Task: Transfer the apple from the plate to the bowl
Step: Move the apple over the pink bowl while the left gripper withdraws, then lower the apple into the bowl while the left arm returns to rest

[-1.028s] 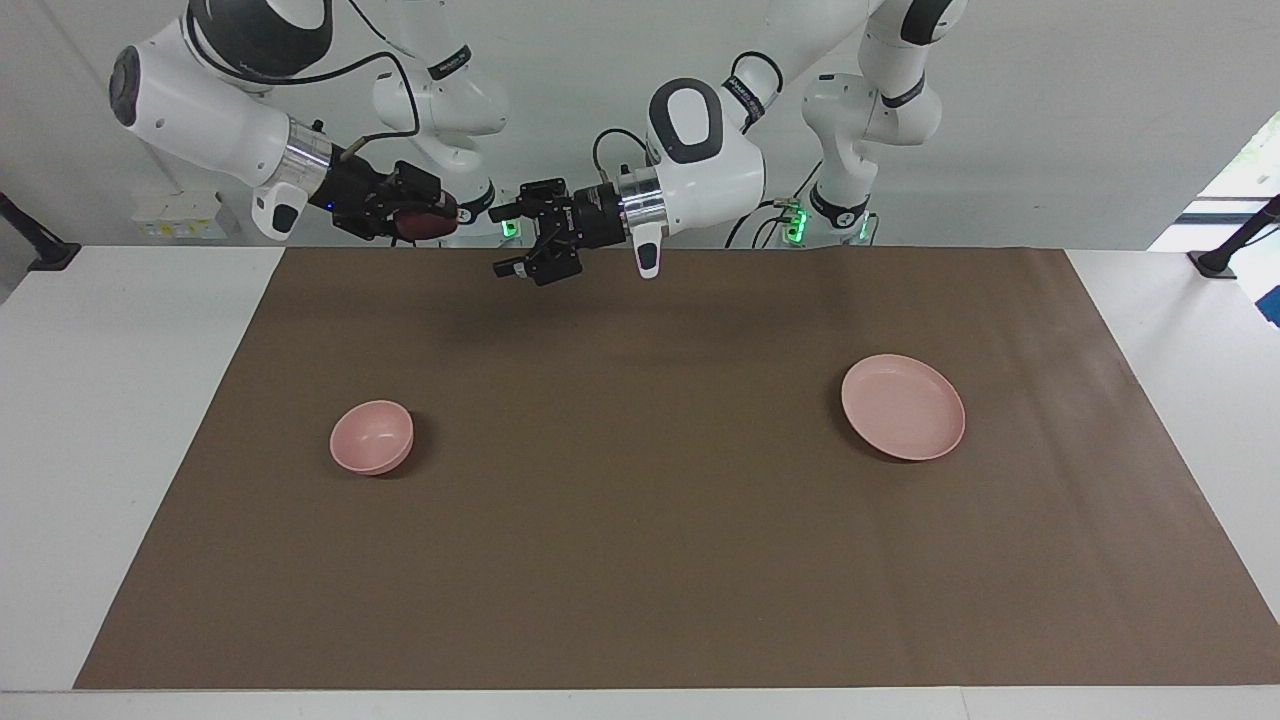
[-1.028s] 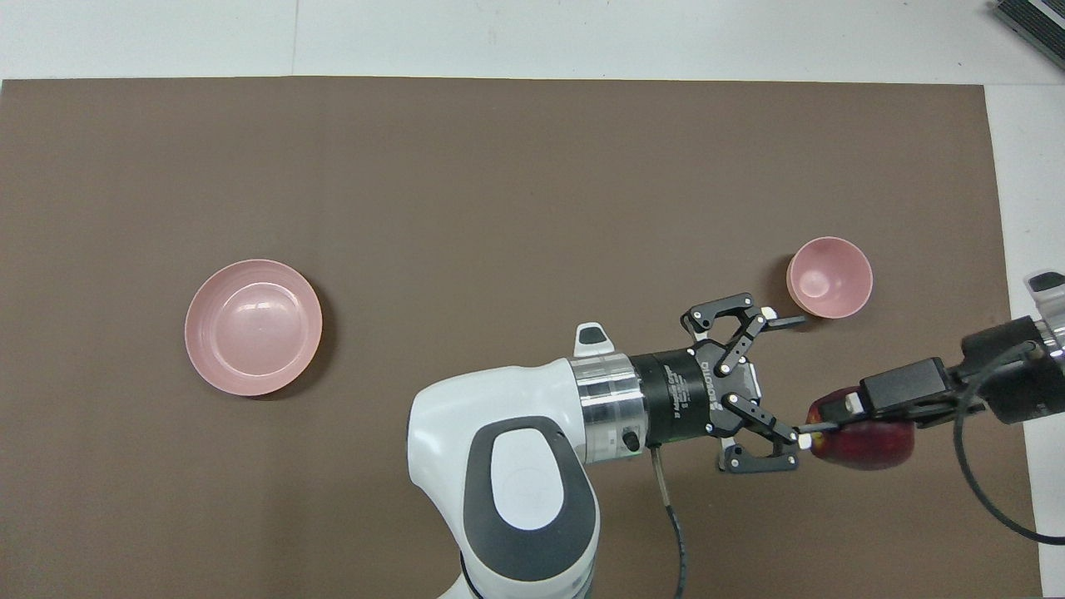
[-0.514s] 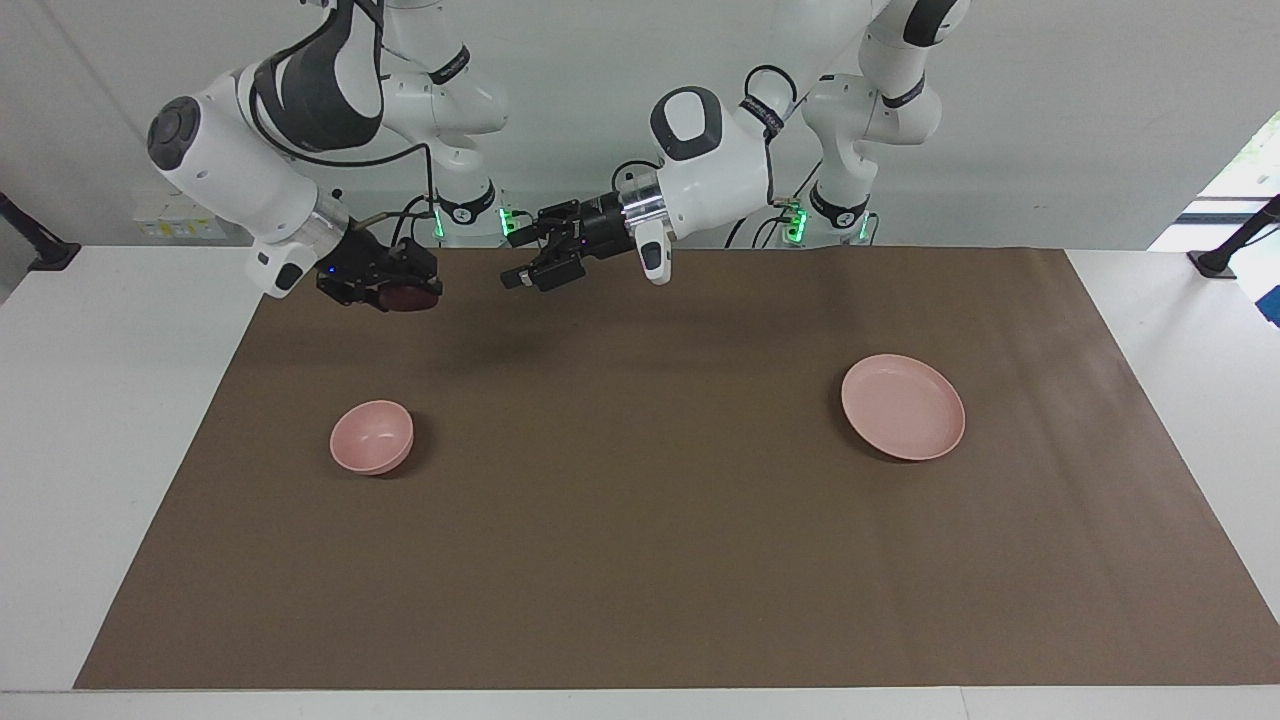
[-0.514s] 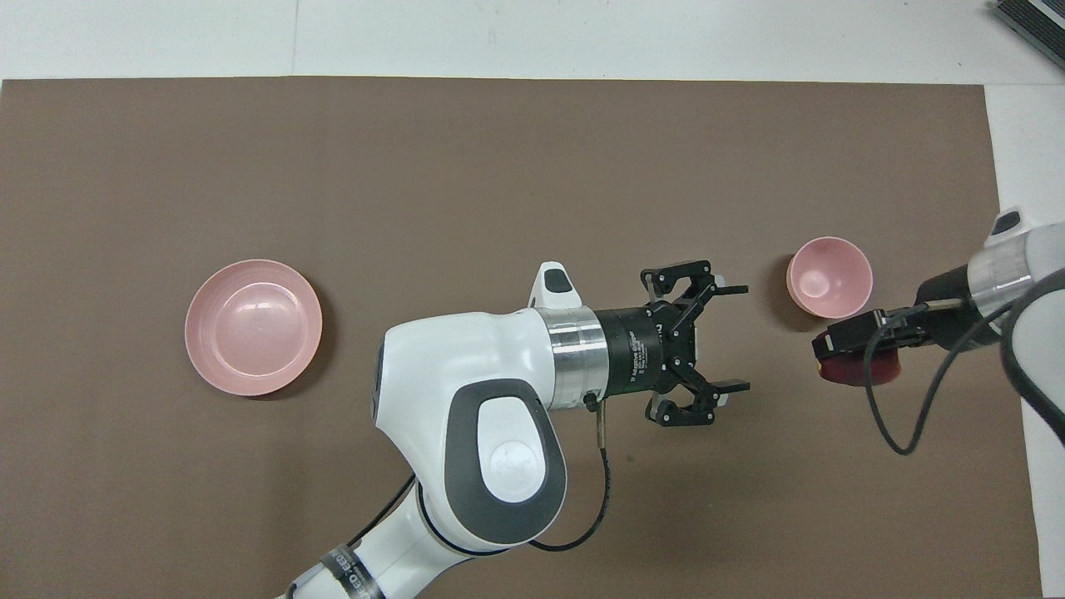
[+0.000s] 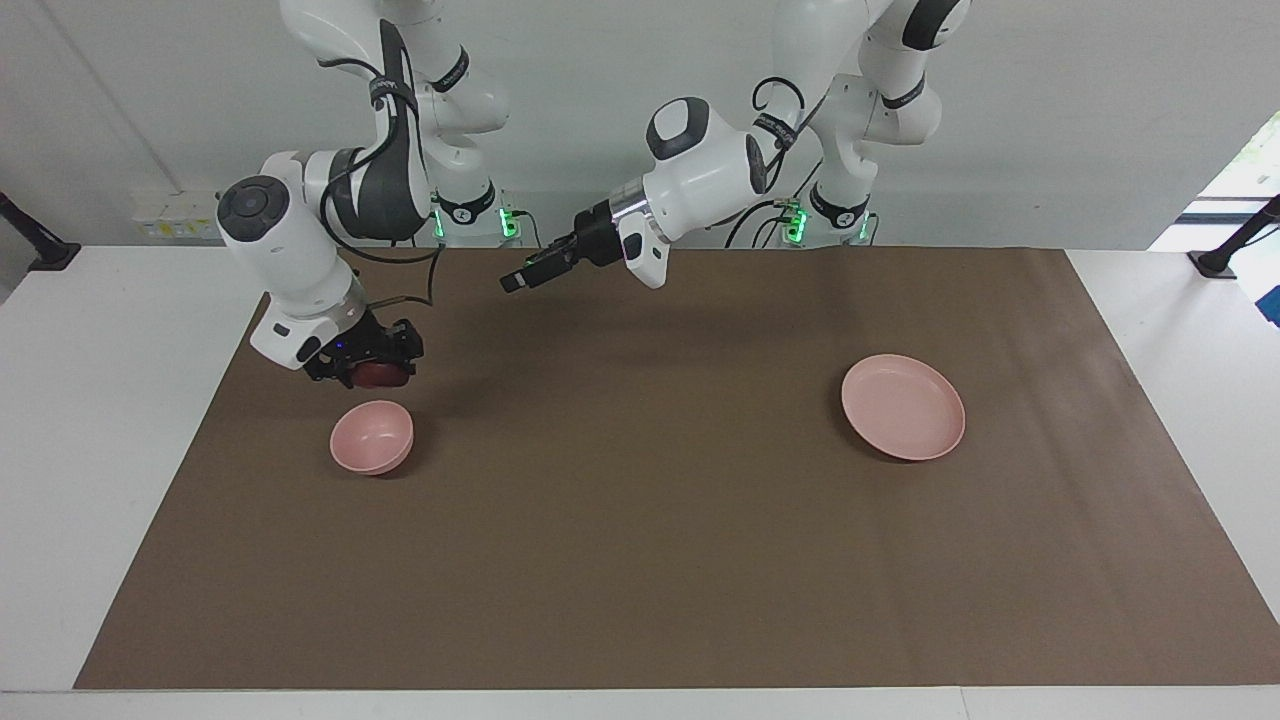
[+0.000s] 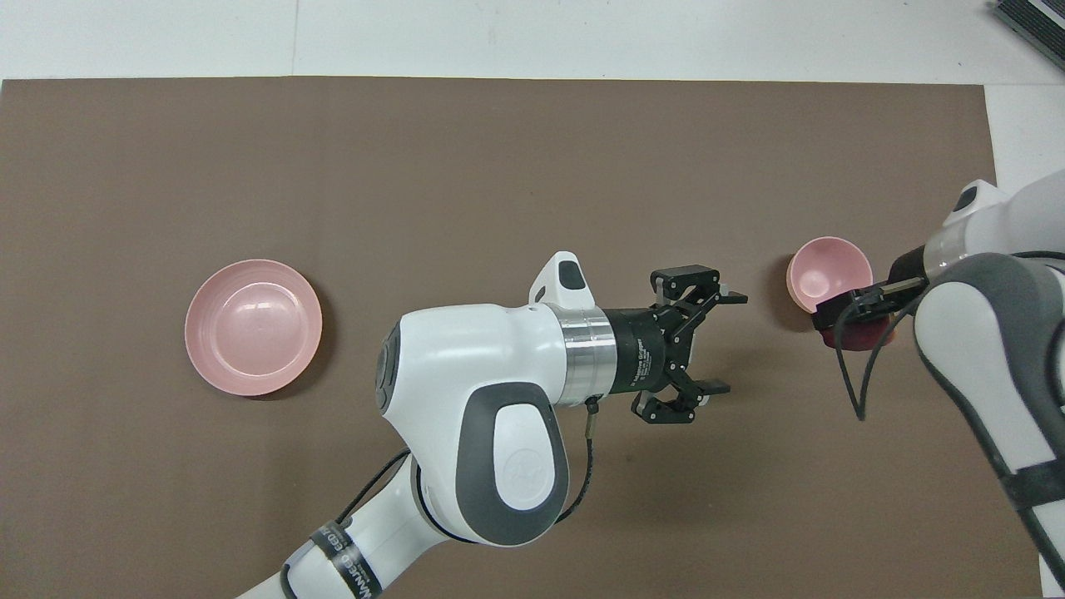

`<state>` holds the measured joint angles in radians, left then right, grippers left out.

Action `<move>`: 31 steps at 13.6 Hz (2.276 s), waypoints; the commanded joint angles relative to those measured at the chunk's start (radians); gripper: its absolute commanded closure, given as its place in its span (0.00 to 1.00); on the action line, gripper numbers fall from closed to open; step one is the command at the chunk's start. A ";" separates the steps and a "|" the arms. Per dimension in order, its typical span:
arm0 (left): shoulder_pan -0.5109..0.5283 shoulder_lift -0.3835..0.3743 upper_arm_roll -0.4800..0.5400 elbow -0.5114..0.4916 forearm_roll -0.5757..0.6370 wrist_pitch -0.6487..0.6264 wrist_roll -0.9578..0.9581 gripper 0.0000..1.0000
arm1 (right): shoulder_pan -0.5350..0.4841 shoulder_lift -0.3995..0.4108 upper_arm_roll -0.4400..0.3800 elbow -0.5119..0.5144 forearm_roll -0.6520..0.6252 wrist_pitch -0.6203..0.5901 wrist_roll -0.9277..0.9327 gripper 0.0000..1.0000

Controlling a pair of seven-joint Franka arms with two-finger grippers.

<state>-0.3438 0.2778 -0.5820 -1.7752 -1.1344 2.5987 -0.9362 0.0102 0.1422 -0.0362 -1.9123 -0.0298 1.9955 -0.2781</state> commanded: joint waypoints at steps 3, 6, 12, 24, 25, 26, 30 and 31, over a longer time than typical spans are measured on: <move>0.084 -0.020 0.002 -0.036 0.024 -0.121 0.192 0.00 | 0.007 0.072 0.002 0.024 -0.107 0.146 0.014 1.00; 0.112 -0.025 0.059 -0.026 0.086 -0.248 0.270 0.00 | 0.005 0.111 0.002 0.024 -0.185 0.189 0.075 1.00; 0.085 -0.029 0.241 0.051 0.313 -0.526 0.324 0.00 | 0.007 0.157 0.002 0.018 -0.232 0.210 0.122 1.00; 0.105 -0.042 0.505 0.120 0.877 -0.839 0.832 0.00 | 0.005 0.195 0.002 0.022 -0.237 0.250 0.185 1.00; 0.111 -0.042 0.508 0.134 0.937 -0.856 0.856 0.00 | 0.005 0.200 0.002 0.021 -0.237 0.250 0.185 0.97; 0.135 -0.043 0.508 0.151 0.974 -0.877 0.885 0.00 | 0.005 0.200 0.002 0.021 -0.237 0.250 0.185 0.86; 0.221 -0.051 0.507 0.215 1.048 -0.959 0.994 0.00 | 0.004 0.200 0.002 0.019 -0.237 0.249 0.185 0.21; 0.241 -0.058 0.507 0.230 1.068 -0.976 1.026 0.00 | 0.004 0.200 0.002 0.019 -0.236 0.249 0.185 0.15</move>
<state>-0.1342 0.2337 -0.0684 -1.5797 -0.1103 1.6756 0.0417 0.0193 0.3347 -0.0370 -1.9011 -0.2365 2.2234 -0.1257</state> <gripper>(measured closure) 0.000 0.084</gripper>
